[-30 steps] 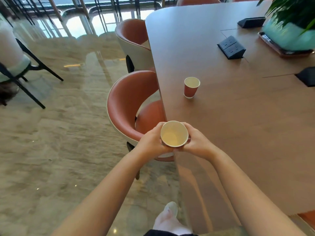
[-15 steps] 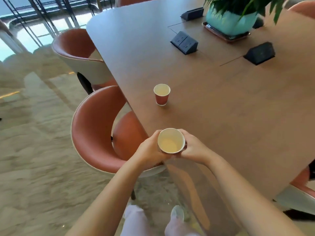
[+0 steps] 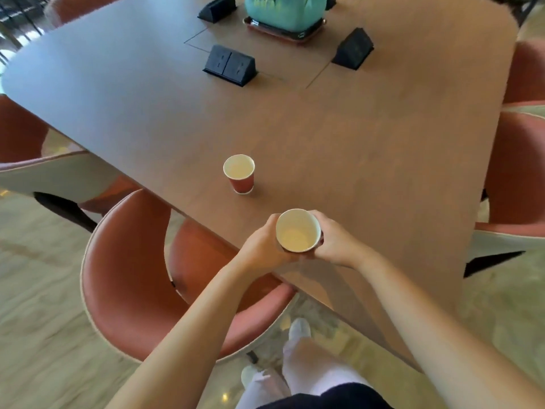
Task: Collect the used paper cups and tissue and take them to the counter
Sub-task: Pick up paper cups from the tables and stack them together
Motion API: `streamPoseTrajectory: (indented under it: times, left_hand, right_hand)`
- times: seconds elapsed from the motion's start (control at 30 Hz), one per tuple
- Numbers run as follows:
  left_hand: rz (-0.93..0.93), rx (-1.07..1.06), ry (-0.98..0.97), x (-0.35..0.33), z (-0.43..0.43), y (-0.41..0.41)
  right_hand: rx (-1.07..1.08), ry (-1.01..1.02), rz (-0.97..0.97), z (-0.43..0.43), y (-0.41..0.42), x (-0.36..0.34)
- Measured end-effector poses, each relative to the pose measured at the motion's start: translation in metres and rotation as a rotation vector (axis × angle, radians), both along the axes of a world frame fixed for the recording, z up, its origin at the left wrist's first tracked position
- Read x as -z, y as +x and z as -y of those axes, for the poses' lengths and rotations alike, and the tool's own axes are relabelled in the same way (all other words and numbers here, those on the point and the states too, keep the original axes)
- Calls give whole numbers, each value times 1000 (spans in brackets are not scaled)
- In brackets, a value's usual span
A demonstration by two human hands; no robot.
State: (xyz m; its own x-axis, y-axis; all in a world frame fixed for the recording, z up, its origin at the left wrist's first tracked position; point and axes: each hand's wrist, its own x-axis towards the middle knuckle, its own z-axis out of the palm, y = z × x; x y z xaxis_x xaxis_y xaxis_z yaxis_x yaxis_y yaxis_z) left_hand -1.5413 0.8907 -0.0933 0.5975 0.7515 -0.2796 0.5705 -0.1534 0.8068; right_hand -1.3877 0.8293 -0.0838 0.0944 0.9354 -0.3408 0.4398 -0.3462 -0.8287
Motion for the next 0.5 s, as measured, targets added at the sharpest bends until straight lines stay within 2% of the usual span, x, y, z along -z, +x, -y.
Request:
streamPoseTrajectory:
  times: [0.5]
  left_hand:
    - [-83,74,-47,38,-94,49]
  right_hand:
    - [73,-25,-5,-83,43,53]
